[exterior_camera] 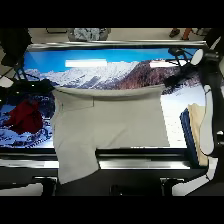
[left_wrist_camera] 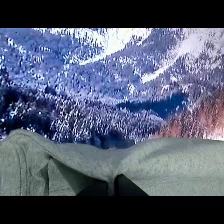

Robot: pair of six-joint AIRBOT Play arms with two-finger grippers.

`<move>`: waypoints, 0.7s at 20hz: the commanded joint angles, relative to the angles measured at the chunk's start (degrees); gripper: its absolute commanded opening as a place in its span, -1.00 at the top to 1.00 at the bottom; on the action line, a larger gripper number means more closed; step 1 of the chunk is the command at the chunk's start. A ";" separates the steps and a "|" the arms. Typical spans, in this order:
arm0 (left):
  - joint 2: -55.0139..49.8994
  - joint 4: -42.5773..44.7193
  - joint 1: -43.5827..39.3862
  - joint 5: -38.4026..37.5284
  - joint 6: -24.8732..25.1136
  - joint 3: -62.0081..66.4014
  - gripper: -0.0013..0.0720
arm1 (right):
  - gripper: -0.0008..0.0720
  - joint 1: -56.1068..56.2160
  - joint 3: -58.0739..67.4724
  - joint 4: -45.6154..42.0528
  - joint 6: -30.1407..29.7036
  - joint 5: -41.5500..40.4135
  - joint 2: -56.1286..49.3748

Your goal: Fold the shirts.

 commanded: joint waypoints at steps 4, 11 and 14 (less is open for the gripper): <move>-10.47 -3.54 -1.77 15.85 0.70 6.56 0.88 | 0.86 -1.05 -0.02 -0.66 7.34 -26.43 -5.46; -15.04 -3.74 -2.25 10.58 0.07 13.38 0.88 | 0.86 -2.14 -0.02 -0.15 7.65 -18.25 -6.86; -13.64 -3.26 -1.05 2.84 2.14 13.55 0.88 | 0.86 -2.14 0.04 -0.04 6.32 -11.58 -5.66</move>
